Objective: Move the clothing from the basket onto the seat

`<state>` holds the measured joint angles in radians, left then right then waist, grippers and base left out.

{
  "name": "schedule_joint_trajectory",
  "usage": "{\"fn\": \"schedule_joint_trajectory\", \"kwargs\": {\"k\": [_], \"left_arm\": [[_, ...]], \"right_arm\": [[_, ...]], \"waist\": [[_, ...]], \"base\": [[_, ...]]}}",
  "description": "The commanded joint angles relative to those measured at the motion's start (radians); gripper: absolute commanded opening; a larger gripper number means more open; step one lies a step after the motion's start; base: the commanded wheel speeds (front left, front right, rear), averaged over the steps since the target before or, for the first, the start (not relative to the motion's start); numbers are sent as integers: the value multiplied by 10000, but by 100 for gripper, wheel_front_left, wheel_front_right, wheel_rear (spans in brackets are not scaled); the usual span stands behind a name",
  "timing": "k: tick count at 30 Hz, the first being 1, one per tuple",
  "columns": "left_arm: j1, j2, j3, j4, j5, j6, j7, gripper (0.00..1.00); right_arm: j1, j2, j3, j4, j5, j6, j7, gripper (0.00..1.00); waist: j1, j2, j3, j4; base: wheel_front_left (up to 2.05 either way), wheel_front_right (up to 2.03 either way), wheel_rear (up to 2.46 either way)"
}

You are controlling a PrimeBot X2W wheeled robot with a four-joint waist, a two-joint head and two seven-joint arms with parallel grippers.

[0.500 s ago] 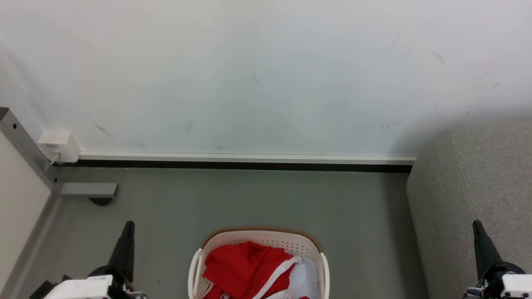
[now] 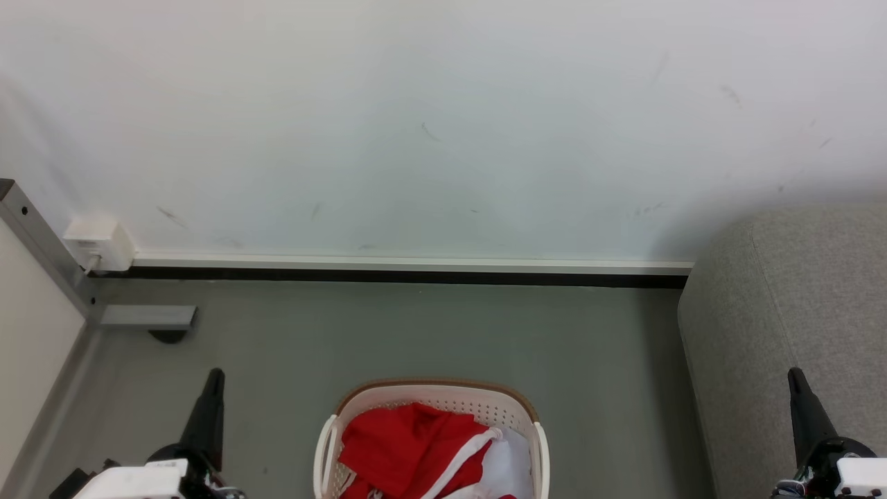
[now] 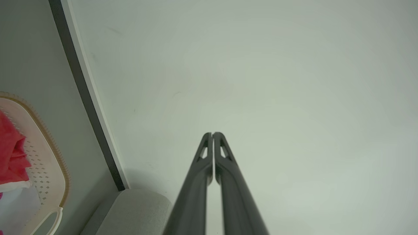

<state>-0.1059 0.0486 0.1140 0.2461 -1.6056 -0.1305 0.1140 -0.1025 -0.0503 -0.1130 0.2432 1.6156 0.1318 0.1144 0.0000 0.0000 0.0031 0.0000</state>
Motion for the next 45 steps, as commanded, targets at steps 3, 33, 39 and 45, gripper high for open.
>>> {"fn": "schedule_joint_trajectory", "kwargs": {"k": [3,33,39,45], "left_arm": [[-69,22,19,-24,-140,-25,31,0],[293,-41,-366,316,2387,35,-1066,100],[349,-32,-464,165,3669,135,-1304,100],[379,-23,-550,51,4978,274,-1541,100]], "right_arm": [[-135,-5,-22,29,-54,-22,18,0],[354,23,846,-320,-3643,-4,-1066,100],[363,-31,1090,-532,-5244,-5,-1307,100],[340,-87,1297,-700,-6686,-6,-1542,100]], "waist": [[0,0,0,0],[0,0,12,-15],[0,0,11,-22],[0,0,16,-25]], "base": [[0,0,0],[0,0,0],[0,0,0],[0,0,0]]}}
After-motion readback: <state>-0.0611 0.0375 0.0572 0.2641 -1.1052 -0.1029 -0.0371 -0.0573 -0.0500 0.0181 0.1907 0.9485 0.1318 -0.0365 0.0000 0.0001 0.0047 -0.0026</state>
